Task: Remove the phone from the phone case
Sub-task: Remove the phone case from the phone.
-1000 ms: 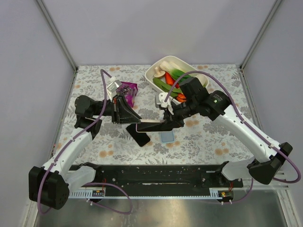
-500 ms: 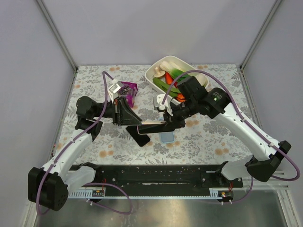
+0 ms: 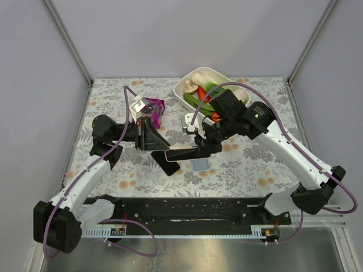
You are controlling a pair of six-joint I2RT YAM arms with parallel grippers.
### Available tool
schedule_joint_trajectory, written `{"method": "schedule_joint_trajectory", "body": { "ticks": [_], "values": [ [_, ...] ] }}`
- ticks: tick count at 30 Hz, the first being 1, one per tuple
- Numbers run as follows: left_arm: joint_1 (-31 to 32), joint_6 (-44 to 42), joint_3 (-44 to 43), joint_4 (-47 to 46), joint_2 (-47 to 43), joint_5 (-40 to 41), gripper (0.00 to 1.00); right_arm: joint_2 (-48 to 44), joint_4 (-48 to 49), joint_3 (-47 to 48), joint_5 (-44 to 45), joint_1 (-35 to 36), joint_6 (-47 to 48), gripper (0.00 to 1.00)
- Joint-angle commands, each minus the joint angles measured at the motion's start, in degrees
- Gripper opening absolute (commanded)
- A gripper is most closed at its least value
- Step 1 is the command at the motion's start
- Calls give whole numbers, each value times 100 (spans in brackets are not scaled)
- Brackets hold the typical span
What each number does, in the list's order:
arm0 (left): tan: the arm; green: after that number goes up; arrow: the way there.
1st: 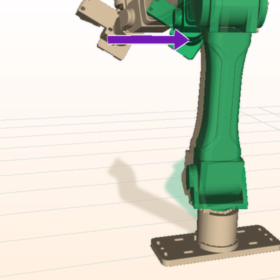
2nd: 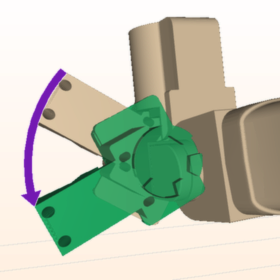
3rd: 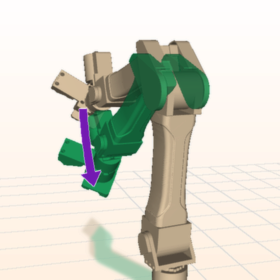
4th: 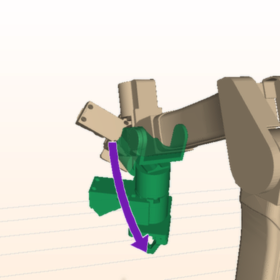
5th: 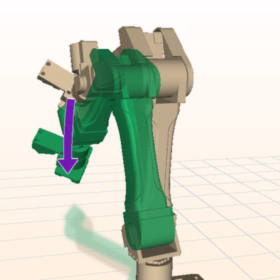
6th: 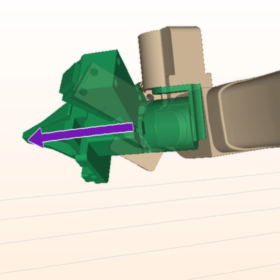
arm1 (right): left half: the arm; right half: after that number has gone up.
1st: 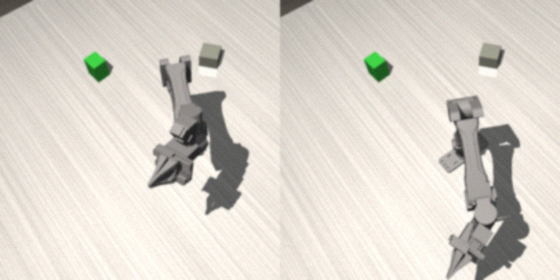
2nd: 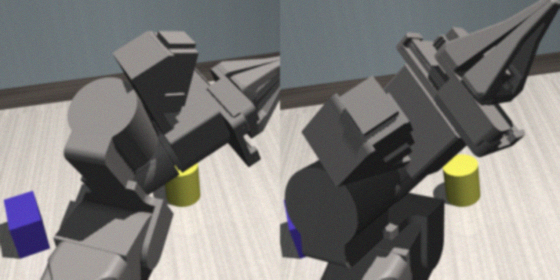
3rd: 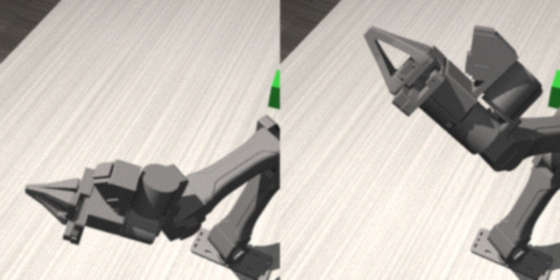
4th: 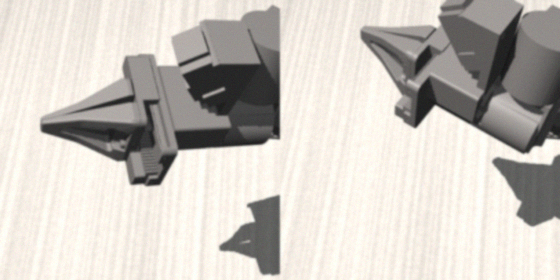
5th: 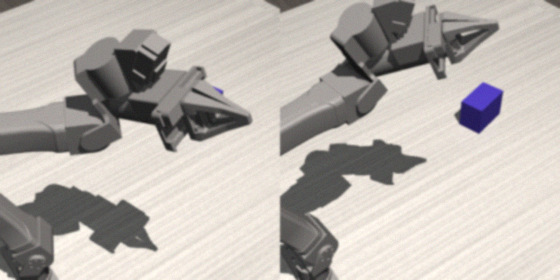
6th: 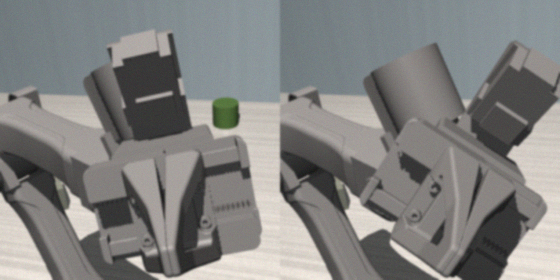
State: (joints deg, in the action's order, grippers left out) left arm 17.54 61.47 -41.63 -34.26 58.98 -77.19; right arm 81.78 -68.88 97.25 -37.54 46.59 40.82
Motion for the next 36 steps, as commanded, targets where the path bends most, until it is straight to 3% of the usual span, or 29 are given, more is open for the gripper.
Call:
{"method": "schedule_joint_trajectory", "body": {
  "ticks": [1, 4, 10, 17, 30, 36],
  "values": [
    [-154, 626, 233, -578, 289, 1031, 0, -92, 385, 593, -1256, 439, 444, 0],
    [-137, 1163, 330, -1423, 289, 916, 0, -65, 305, 619, -1291, 448, 515, 0],
    [-40, 1324, 348, -1786, 167, 723, 0, 31, 226, 663, -1502, 448, 576, 0],
    [-31, 568, 269, -627, 228, 749, 0, 58, 95, 821, -1528, 579, 594, 0],
    [-49, 568, 313, -678, 386, 802, 0, 145, -433, 1252, -1572, 1010, 840, 0],
    [-84, -11, 243, 93, 290, 951, 0, 259, -582, 1515, -1923, 1080, 788, 0]
  ]
}}
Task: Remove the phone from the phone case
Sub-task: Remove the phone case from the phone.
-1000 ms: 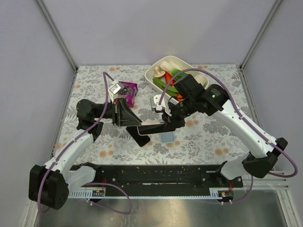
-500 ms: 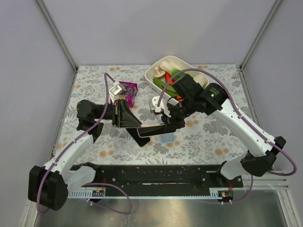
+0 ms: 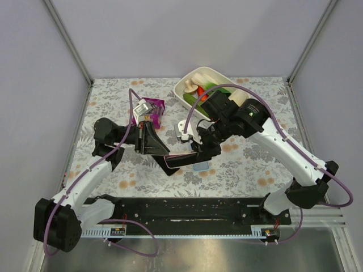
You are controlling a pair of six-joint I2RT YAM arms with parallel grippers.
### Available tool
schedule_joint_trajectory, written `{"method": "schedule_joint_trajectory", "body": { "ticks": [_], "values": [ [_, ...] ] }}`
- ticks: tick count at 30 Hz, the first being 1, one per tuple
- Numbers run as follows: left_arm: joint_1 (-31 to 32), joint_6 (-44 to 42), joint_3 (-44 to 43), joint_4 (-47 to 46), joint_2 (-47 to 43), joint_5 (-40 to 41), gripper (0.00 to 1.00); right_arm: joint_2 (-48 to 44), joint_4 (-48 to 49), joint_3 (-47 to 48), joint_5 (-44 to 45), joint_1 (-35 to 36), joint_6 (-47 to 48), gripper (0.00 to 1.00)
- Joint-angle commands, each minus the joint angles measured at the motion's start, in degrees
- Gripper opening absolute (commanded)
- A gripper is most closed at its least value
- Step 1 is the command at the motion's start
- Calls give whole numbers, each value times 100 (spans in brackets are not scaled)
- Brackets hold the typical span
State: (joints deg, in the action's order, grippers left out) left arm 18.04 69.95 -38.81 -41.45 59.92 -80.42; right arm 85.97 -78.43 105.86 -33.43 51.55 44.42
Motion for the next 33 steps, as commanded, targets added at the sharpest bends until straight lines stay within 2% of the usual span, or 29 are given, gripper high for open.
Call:
{"method": "schedule_joint_trajectory", "body": {
  "ticks": [1, 9, 17, 23, 29, 33],
  "values": [
    [-143, -1061, -65, 1084, 187, 1301, 0, -151, 355, 681, -2387, 584, 427, 0],
    [-117, -2442, -391, 2598, 81, 1486, 0, -98, 398, 839, -2458, 576, 252, 0],
    [164, -3883, -926, 4100, -33, 1486, 0, -134, 1628, 400, -1905, 312, -1206, 0],
    [331, -4964, -1138, 5040, -86, 1591, 0, -107, 2366, 180, -2080, -92, -2033, 0],
    [419, -5132, -1094, 5103, -51, 1424, 11, -186, 2868, 31, -2089, -365, -2517, 0],
    [551, -5246, -1094, 5112, -42, 1170, 26, -221, 3079, -57, -1835, -444, -2719, 0]
  ]
}}
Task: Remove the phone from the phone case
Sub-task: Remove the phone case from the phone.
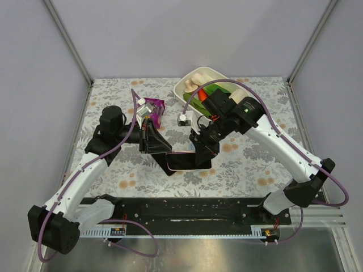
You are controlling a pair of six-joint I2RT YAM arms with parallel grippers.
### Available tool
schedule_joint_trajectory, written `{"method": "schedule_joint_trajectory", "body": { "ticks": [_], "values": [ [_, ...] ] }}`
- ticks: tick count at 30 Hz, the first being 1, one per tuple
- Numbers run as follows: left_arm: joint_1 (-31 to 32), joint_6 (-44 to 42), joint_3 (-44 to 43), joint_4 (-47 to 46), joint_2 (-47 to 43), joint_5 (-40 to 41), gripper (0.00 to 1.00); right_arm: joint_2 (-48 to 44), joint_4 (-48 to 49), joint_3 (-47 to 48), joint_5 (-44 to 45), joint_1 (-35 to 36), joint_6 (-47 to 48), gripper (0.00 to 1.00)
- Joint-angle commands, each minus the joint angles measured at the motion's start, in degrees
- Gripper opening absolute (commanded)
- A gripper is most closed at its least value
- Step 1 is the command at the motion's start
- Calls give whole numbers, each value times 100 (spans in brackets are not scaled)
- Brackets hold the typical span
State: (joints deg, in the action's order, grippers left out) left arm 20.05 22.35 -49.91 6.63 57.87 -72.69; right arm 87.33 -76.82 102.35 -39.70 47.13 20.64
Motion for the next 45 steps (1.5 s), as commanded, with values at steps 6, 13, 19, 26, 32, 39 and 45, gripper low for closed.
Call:
{"method": "schedule_joint_trajectory", "body": {
  "ticks": [6, 13, 19, 26, 32, 39, 45],
  "values": [
    [429, -547, 60, 312, 137, -43, 44, -375, 3058, 286, -978, -125, -465, 0],
    [438, -723, 131, 462, 93, -369, 60, -462, 3146, 312, -838, -345, -544, 0],
    [429, -714, 148, 488, 67, -633, 73, -515, 3278, 207, -591, -442, -597, 0],
    [359, -416, 192, 128, 32, -975, 84, -638, 3436, -21, -521, -609, -649, 0],
    [315, -459, 227, 84, -30, -1362, 87, -770, 3726, -259, -565, -846, -860, 0],
    [297, -556, 350, 49, -74, -1723, 88, -875, 4148, -566, -705, -1083, -1317, 0],
    [341, -635, 403, 75, -30, -1767, 88, -849, 4447, -733, -750, -1145, -1668, 0]
  ]
}}
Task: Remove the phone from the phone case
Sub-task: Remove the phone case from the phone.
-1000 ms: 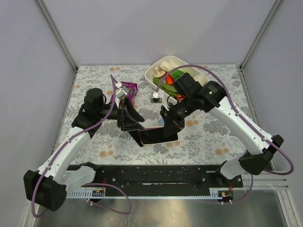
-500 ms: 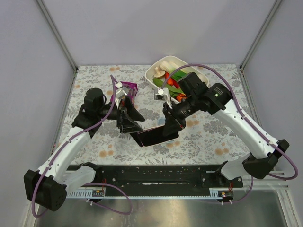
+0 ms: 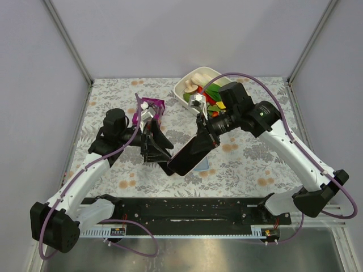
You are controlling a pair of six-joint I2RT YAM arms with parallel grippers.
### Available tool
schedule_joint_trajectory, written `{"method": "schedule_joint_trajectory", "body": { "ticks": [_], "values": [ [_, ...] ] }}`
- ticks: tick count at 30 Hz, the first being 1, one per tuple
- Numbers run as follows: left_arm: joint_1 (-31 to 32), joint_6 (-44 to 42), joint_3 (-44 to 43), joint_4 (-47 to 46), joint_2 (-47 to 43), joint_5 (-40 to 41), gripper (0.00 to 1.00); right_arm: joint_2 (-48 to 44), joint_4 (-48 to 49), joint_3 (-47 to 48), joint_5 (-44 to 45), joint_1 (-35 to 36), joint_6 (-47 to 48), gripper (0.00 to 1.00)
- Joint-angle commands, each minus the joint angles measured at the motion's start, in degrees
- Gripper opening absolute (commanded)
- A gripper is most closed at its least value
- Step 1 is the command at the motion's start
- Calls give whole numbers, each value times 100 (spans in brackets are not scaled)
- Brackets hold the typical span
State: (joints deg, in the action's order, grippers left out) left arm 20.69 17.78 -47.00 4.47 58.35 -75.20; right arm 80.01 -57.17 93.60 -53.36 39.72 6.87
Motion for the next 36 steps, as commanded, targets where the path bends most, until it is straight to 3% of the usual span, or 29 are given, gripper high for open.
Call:
{"method": "schedule_joint_trajectory", "body": {
  "ticks": [1, 14, 25, 33, 36],
  "values": [
    [287, -187, 104, 291, -69, -1559, 87, -108, 2526, 115, 643, -422, -370, 0],
    [586, -415, -19, 484, 151, -1410, 87, 32, 3290, -342, 661, -676, -1284, 0],
    [577, -688, -265, 818, 168, -1049, 88, 15, 3616, -712, 502, -721, -1444, 0],
    [-722, -688, -292, 854, -7, -444, 88, -178, 3660, -782, 54, -773, -1425, 0],
    [-821, -977, -196, 1020, -192, 4, 88, -275, 3861, -869, -16, -782, -1618, 0]
  ]
}}
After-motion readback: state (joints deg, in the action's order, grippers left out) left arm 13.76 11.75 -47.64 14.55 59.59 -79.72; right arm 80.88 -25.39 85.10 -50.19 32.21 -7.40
